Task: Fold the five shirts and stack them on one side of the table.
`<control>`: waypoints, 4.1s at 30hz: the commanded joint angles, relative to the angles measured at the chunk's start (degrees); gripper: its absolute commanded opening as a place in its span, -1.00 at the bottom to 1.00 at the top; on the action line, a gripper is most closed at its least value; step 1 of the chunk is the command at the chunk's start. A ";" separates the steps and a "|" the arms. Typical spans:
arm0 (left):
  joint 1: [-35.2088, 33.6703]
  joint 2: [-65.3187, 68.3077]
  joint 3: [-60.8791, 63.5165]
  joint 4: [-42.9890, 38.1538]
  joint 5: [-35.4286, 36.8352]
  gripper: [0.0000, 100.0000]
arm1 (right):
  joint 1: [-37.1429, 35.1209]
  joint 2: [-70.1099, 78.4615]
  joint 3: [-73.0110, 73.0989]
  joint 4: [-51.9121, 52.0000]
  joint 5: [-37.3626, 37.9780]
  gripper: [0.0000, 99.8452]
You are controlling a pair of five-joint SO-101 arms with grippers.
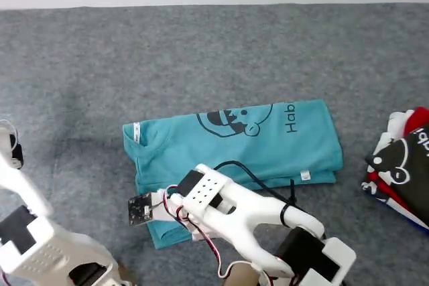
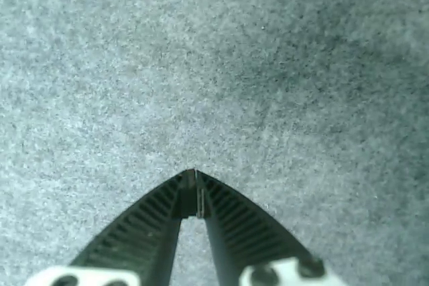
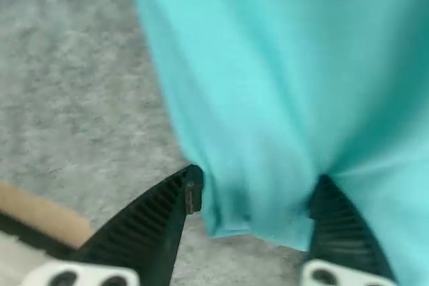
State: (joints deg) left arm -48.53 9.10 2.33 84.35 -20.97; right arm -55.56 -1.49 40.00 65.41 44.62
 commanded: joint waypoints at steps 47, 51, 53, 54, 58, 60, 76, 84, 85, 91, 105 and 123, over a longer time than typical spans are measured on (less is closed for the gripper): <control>-0.35 -0.18 0.84 -0.18 -0.62 -0.99 | 18.77 15.43 -37.01 3.82 -8.62 -0.59; -0.26 -0.18 1.19 -0.26 -0.62 -0.99 | 20.44 19.21 -41.58 3.82 -8.79 -0.59; -0.09 -0.44 1.19 -0.35 -0.62 -0.99 | 21.76 21.67 -44.22 3.82 -8.79 -0.59; -0.09 -0.53 1.19 -0.35 -0.62 -0.99 | 22.55 22.81 -45.71 3.82 -8.79 -0.59; -0.09 -0.62 1.19 -0.26 -0.62 -0.99 | 25.27 26.24 -51.60 4.35 -8.79 -0.59; -0.09 -0.62 1.27 -0.26 -0.62 -0.99 | 25.54 26.42 -54.24 6.46 -8.79 -0.59; 0.09 -0.26 1.27 -0.53 -0.44 -0.99 | 17.45 26.33 -68.31 37.41 -8.70 -0.72; 0.09 -0.18 1.27 -0.53 -0.44 -0.99 | 9.19 27.21 -61.80 36.53 -10.81 -0.86; 0.09 -0.18 1.27 -0.53 -0.44 -0.99 | 8.40 27.30 -61.63 36.53 -11.43 -0.86; 0.09 -0.18 1.27 -0.53 -0.44 -0.99 | 5.41 28.97 -61.54 34.77 -11.87 -0.93; 0.09 -0.18 1.27 -0.62 -0.53 -0.99 | 11.82 39.08 -74.29 28.35 -11.34 -0.94; 0.09 -0.79 1.01 0.09 -0.53 -0.99 | 15.87 37.32 -80.79 33.98 -11.52 -0.94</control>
State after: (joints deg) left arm -48.53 9.10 3.74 84.35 -21.32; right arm -40.97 40.35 -37.71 97.14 33.27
